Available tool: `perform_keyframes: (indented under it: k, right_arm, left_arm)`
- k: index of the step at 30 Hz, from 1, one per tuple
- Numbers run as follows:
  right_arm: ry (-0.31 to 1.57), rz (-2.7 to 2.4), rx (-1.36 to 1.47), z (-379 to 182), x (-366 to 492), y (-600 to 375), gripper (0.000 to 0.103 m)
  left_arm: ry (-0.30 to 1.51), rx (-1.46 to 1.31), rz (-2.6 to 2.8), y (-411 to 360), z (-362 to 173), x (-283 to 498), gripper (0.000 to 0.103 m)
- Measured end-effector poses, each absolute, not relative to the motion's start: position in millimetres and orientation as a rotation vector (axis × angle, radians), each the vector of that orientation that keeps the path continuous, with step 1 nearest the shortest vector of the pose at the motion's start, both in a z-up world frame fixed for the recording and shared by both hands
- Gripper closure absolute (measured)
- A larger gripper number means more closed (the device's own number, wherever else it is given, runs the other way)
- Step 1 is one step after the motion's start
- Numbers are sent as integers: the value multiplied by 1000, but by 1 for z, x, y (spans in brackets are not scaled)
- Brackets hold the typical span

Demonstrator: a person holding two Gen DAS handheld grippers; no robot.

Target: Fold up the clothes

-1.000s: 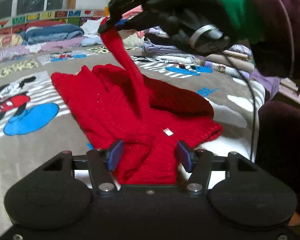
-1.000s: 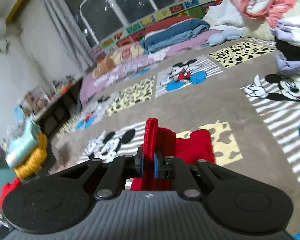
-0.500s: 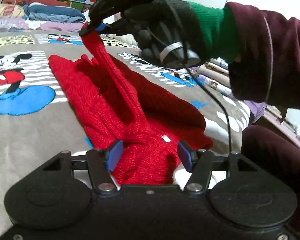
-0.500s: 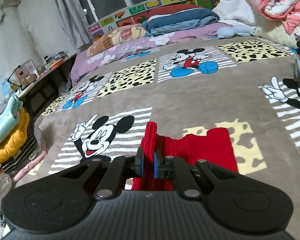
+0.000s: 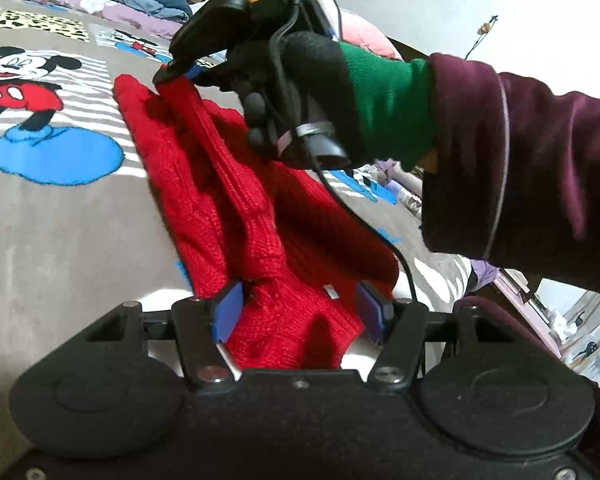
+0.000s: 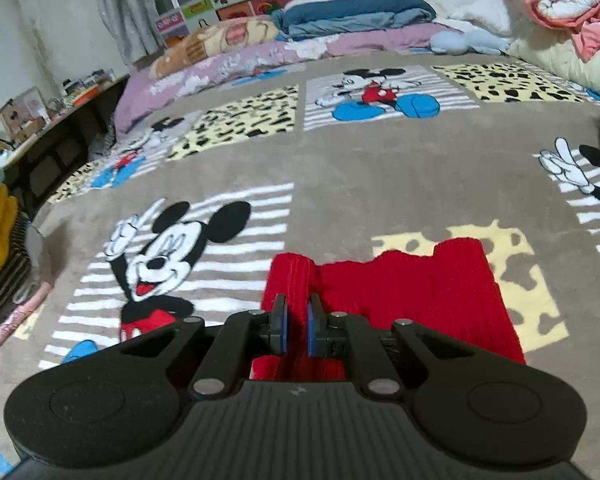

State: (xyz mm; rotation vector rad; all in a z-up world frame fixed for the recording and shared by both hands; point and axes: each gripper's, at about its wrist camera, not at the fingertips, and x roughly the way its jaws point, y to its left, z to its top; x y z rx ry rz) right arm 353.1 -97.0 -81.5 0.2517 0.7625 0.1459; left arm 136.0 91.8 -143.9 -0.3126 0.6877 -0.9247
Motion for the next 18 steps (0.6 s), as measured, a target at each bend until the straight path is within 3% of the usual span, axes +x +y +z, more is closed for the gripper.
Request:
perform_keyframes:
  k: [5, 10, 18]
  right_arm:
    - [776, 155, 220, -93, 359, -90, 91]
    - [757, 215, 302, -83, 359, -100, 73]
    - [679, 328, 205, -43, 314, -127, 72]
  left_arm:
    - [697, -312, -930, 92, -145, 138, 42]
    - [694, -284, -936, 90, -145, 137, 39]
    - [691, -259, -927, 89, -144, 137, 35]
